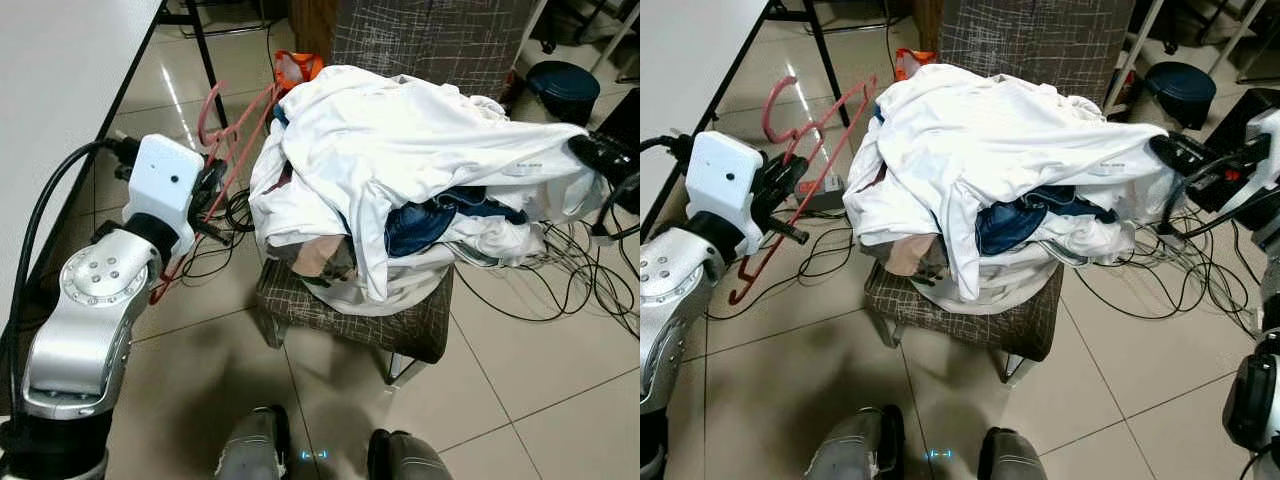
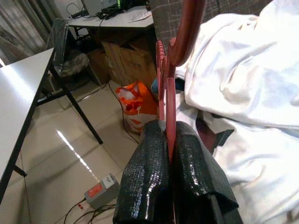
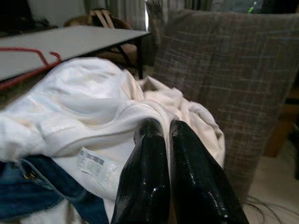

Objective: Hang hanger

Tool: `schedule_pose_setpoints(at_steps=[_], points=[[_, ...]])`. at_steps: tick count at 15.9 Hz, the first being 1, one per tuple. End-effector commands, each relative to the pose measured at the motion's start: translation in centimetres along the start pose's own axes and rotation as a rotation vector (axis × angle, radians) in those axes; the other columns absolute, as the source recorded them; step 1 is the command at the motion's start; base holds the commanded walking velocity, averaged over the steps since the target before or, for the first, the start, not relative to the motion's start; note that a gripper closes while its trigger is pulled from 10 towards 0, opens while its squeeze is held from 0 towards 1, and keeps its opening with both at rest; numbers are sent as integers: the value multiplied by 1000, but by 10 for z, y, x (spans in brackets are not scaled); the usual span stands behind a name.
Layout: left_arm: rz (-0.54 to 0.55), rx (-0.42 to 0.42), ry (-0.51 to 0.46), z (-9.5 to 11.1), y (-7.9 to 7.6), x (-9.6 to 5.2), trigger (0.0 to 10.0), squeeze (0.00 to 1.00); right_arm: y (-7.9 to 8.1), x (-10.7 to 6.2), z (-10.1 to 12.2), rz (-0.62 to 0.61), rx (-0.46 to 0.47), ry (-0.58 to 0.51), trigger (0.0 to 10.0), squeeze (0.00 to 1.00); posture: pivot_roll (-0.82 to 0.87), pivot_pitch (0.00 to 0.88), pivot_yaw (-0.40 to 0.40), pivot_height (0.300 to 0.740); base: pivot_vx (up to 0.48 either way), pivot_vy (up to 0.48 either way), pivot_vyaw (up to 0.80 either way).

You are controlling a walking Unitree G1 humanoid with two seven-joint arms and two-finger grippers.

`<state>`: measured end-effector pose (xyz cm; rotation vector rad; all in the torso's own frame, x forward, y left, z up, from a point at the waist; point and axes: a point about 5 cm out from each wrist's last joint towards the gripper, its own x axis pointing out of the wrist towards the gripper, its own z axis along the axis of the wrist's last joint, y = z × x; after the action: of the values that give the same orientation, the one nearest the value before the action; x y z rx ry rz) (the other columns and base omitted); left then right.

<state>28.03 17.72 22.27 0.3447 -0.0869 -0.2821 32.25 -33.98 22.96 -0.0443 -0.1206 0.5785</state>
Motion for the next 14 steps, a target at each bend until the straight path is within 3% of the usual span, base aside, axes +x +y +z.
schedule_pose_setpoints(at_steps=[1, 2, 4, 5, 6, 7, 9, 10, 11, 12, 14], points=[[-15, -8, -42, 7, -1, 1, 10000, 0, -2, -6, 11, 25, -18, -12, 0, 0, 1, 187, 11, 740, 0, 0, 0], [-26, -49, -73, 11, -2, 2, 10000, 0, 0, -5, 11, 42, -13, -11, 0, 0, 0, 187, 11, 740, 0, 0, 0], [-178, -181, -208, 33, -15, -2, 10000, 0, 4, 0, 5, 36, -47, 36, 0, 0, -2, 182, 10, 740, 0, 0, 0], [-251, -184, -237, 39, -21, -4, 10000, 0, 6, 4, 4, 31, -25, 0, 0, 0, -1, 180, 9, 740, 0, 0, 0], [-264, -182, -240, 39, -23, -5, 10000, 0, 6, 5, 5, 21, -4, -27, 0, 0, 0, 178, 8, 740, 0, 0, 0], [-218, -187, -233, 37, -21, -3, 10000, 0, 9, 5, 9, 20, 84, -115, 0, 0, -1, 177, 8, 740, 0, 0, 0], [-139, -190, -210, 33, -14, 0, 10000, 0, 7, 5, 13, 2, 166, -191, 0, 0, -6, 177, 9, 740, 0, 0, 0], [-100, -171, -180, 28, -9, 2, 10000, 0, 4, 3, 8, -54, 183, -170, 1686, 0, -9, 177, 11, 740, 0, 0, 0], [-77, -149, -157, 24, -6, 2, 10000, 0, 3, 2, -8, -106, 105, -41, 10000, 0, -9, 176, 14, 740, 0, 0, 0], [-56, -104, -128, 20, -3, 3, 10000, 0, 6, 1, -25, -146, 11, 103, 10000, 0, -8, 176, 13, 740, 0, 0, 0], [-25, -76, -104, 17, 1, 3, 10000, 0, 4, -4, -41, -235, -68, 224, 10000, 0, -5, 171, 12, 740, 0, 0, 0]])
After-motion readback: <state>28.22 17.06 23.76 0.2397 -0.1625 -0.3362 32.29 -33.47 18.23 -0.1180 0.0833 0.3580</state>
